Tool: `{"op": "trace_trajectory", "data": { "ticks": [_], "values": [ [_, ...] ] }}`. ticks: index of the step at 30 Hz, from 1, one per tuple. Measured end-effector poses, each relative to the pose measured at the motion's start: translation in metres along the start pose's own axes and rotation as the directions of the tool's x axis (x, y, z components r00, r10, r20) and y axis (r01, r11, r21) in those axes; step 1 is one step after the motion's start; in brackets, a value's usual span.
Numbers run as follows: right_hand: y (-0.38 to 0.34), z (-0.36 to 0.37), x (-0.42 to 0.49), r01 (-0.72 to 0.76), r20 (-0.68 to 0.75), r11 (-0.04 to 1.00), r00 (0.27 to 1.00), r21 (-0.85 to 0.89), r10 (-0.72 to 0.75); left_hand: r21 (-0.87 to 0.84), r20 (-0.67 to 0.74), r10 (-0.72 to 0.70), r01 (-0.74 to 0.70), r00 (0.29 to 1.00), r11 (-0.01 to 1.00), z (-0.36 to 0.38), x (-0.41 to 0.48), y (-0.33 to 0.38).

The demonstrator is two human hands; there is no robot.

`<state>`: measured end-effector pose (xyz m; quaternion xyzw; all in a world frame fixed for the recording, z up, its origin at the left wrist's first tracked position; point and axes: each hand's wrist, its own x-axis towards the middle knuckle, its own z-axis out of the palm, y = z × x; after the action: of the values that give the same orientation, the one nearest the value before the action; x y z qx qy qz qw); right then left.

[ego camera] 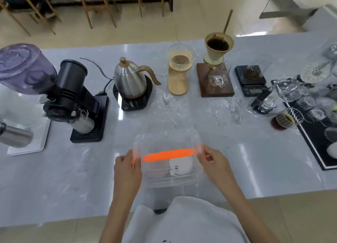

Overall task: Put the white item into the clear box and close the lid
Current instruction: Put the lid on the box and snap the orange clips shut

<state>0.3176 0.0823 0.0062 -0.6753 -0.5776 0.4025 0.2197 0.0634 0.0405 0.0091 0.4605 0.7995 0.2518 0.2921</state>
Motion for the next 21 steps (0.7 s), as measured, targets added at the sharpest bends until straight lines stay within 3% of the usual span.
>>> {"op": "trace_trajectory", "data": {
  "ticks": [7,9,11,14,16,17,19,21],
  "values": [
    [0.005,0.014,-0.014,-0.06,-0.066,0.993,0.996,0.107,0.067,-0.046,0.003,0.013,-0.013,1.0,0.999,0.007,-0.007,-0.012],
    [0.007,0.016,-0.01,-0.065,-0.113,0.998,0.992,-0.016,0.063,0.013,-0.034,-0.003,0.003,0.999,1.0,0.009,-0.003,-0.017],
    [0.014,0.015,-0.007,-0.196,-0.074,0.98,0.978,-0.037,0.193,-0.042,-0.044,-0.116,0.114,0.992,0.993,0.01,-0.001,-0.026],
    [0.018,0.009,-0.009,-0.423,0.201,0.824,0.906,0.377,0.373,-0.368,0.24,-0.335,0.404,0.911,0.837,0.003,0.003,-0.038],
    [0.023,0.01,-0.009,-0.458,0.287,0.745,0.888,0.485,0.359,-0.479,0.514,-0.3,0.559,0.803,0.676,-0.002,0.008,-0.043],
    [0.025,0.012,-0.009,-0.454,0.305,0.727,0.89,0.515,0.339,-0.495,0.587,-0.252,0.587,0.769,0.64,-0.004,0.009,-0.044],
    [0.027,0.015,-0.008,-0.429,0.323,0.71,0.901,0.558,0.291,-0.514,0.558,-0.212,0.535,0.802,0.671,-0.002,0.009,-0.043],
    [0.028,0.018,-0.008,-0.407,0.319,0.695,0.911,0.593,0.261,-0.499,0.36,-0.193,0.363,0.913,0.787,0.002,0.008,-0.04]
  ]
}}
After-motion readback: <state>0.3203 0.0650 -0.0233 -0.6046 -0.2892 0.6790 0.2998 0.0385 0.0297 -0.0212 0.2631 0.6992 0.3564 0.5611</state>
